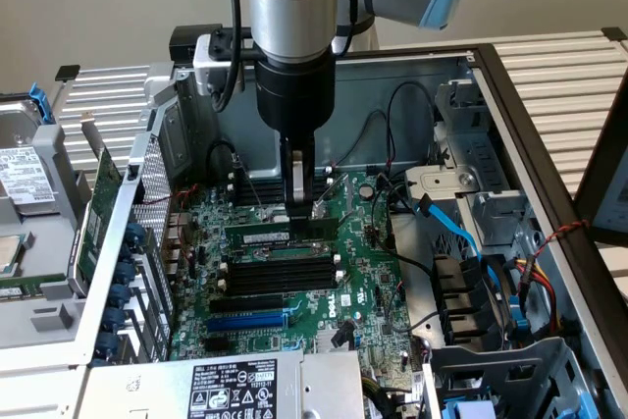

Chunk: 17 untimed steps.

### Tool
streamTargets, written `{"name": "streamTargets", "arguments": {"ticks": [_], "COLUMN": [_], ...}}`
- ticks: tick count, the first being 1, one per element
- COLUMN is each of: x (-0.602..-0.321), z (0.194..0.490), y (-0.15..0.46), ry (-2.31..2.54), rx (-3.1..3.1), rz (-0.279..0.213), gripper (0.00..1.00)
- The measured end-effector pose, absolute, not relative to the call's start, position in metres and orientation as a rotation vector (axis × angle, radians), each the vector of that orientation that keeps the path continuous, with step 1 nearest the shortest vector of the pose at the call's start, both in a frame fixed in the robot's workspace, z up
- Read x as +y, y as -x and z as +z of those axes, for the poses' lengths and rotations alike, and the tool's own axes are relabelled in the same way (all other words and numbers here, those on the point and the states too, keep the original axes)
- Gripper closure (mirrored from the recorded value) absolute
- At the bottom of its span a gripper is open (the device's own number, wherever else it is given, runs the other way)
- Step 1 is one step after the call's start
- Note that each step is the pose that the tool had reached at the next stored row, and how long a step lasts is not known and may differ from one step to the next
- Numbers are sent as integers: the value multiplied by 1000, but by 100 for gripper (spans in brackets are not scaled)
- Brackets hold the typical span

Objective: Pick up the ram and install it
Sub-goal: 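Insert the ram into the slot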

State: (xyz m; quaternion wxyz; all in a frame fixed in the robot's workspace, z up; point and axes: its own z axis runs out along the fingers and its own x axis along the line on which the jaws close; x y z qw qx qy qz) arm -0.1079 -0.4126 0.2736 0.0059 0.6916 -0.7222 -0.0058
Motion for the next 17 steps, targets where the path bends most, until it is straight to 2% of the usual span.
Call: {"name": "streamTargets", "arguments": {"ticks": [17], "x": [-413], "z": [264], "y": [110], "ry": [-2162], "rx": [-2258], "rz": [-11], "gripper": [87]}}
